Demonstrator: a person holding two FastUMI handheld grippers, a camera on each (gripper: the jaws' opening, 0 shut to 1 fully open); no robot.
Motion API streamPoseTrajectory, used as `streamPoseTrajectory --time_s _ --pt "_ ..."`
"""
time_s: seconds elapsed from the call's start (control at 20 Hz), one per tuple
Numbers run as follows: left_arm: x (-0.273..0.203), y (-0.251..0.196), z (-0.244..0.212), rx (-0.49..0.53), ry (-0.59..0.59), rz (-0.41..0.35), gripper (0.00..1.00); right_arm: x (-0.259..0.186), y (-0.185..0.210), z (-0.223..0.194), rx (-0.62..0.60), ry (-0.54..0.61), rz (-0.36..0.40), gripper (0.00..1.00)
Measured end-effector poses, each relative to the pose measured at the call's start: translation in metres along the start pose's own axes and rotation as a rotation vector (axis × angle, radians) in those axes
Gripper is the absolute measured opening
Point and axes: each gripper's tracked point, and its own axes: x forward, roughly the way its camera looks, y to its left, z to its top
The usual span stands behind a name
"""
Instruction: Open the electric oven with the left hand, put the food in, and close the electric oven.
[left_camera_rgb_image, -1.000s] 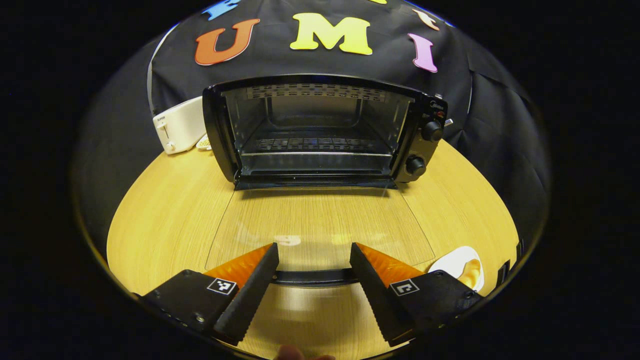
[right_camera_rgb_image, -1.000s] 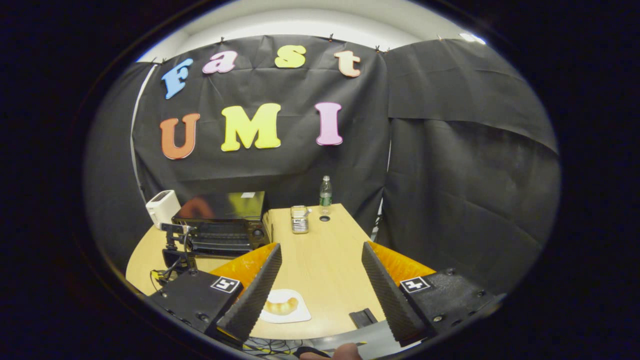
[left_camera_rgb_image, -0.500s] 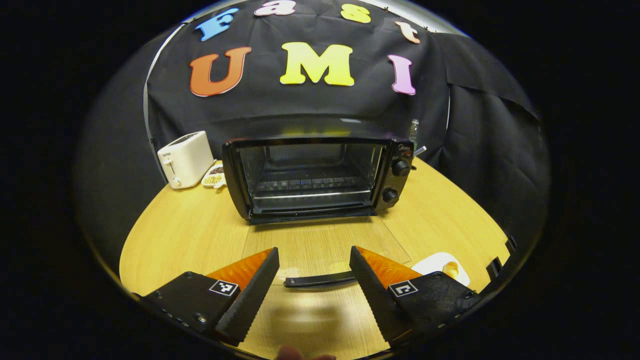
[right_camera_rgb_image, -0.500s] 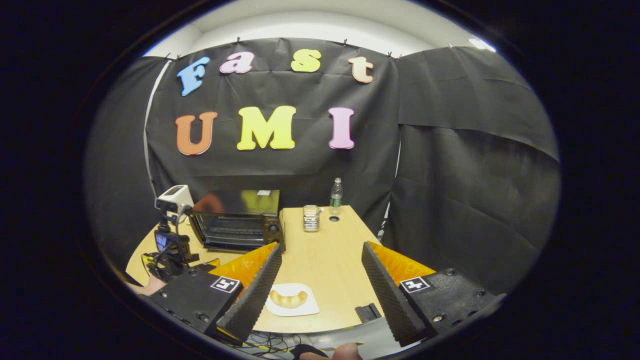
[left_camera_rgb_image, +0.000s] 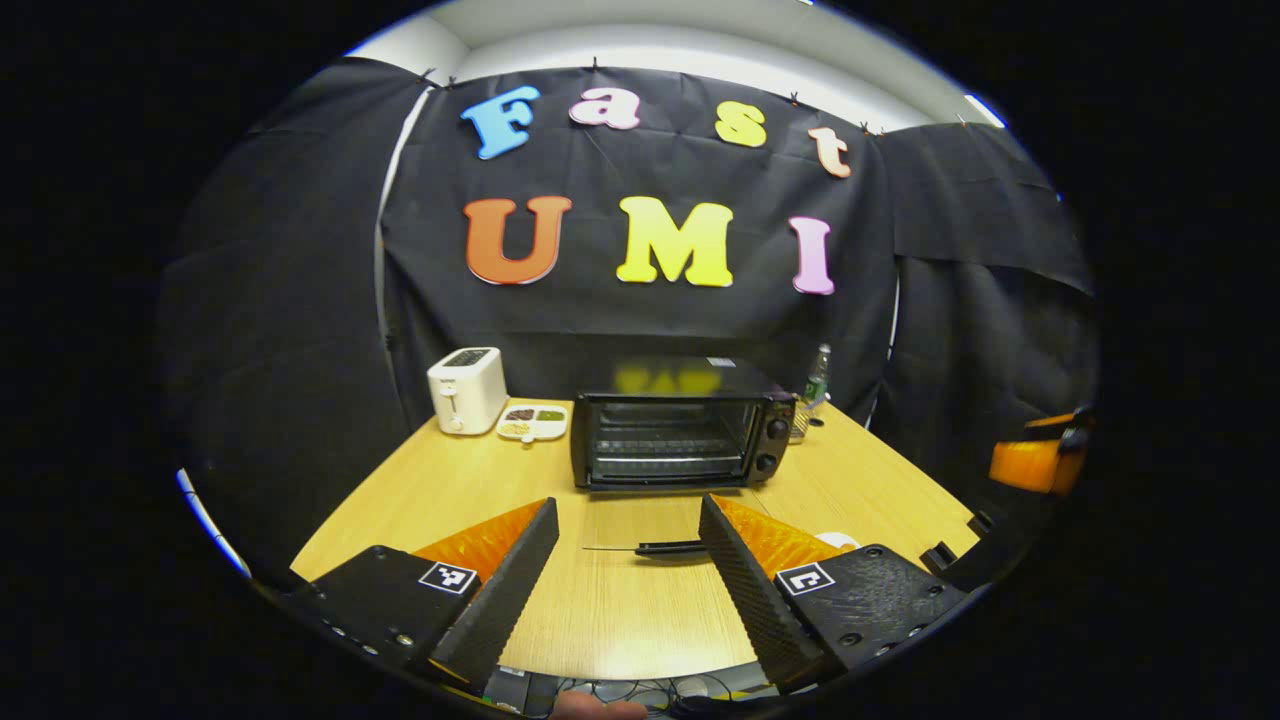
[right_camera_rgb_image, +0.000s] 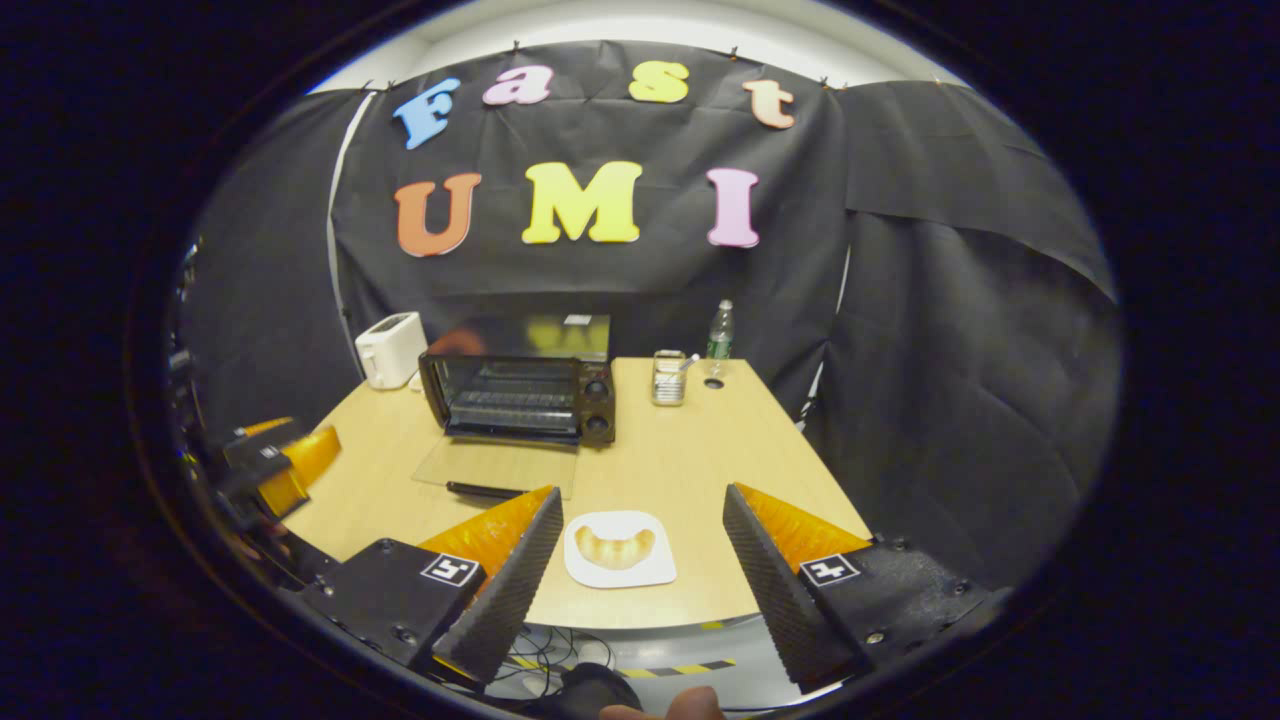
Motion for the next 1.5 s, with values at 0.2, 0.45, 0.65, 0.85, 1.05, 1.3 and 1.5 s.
streamPoseTrajectory --time_s 0.2,0.45,0.65,0.85,1.05,1.3,1.5 --pt "-0.012 0.001 0.027 -0.001 -0.051 0.05 0.94 0.048 0.003 -0.032 0.033 0.094 0.049 1.0" --pt "0.01 -0.002 0.077 0.024 -0.107 0.075 0.94 0.114 0.006 -0.068 0.114 0.218 0.116 1.0" --pt "0.041 -0.015 0.09 0.02 -0.1 0.099 0.94 0.155 0.003 -0.115 0.244 0.344 0.14 0.96" --pt "0.057 -0.031 0.08 -0.002 -0.044 0.082 0.94 0.186 -0.003 -0.142 0.302 0.429 0.12 0.9" --pt "0.07 -0.036 0.075 0.014 -0.019 0.065 0.94 0.203 0.004 -0.152 0.373 0.473 0.13 0.87" --pt "0.075 -0.033 0.076 0.038 -0.011 0.052 0.94 0.211 0.019 -0.161 0.472 0.523 0.148 0.8" --pt "0.077 -0.025 0.076 0.032 0.003 0.048 0.94 0.215 0.02 -0.162 0.509 0.534 0.152 0.63"
